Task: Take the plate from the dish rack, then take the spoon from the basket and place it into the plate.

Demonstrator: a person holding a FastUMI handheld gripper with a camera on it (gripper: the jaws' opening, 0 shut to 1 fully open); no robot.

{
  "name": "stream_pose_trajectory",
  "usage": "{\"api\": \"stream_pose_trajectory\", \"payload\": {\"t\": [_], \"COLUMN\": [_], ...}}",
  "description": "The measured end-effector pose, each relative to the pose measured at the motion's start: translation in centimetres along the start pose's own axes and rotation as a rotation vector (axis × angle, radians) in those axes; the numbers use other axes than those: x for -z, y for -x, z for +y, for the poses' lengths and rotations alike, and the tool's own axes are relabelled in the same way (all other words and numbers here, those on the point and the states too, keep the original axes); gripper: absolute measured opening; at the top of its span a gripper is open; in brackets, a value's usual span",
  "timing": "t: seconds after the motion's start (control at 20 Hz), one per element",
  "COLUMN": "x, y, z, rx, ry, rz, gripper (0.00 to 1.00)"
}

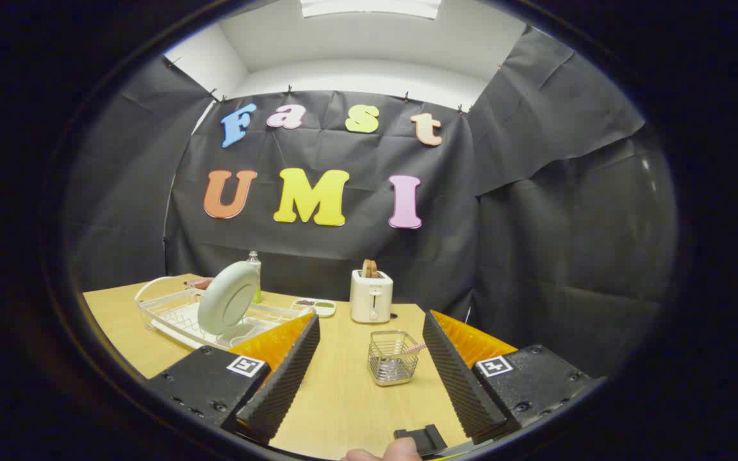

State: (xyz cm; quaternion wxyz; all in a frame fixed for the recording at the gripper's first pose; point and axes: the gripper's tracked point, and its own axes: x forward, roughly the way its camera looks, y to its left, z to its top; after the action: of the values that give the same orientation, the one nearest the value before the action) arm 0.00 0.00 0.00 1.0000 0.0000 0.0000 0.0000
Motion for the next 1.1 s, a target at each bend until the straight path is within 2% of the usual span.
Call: {"api": "stream_pose_trajectory", "payload": {"t": [0.45,0.85,1.1], "x": [0.0,-1.8,-2.9], "y": [-0.6,-1.3,-2.5], "z": [2.2,5.5,8.3], "rx": [-0.030,-0.078,-0.147], "ry": [0.003,0.028,0.028], "rz": [0.021,0.040,0.086], "gripper": [1.00,1.00,1.00]}}
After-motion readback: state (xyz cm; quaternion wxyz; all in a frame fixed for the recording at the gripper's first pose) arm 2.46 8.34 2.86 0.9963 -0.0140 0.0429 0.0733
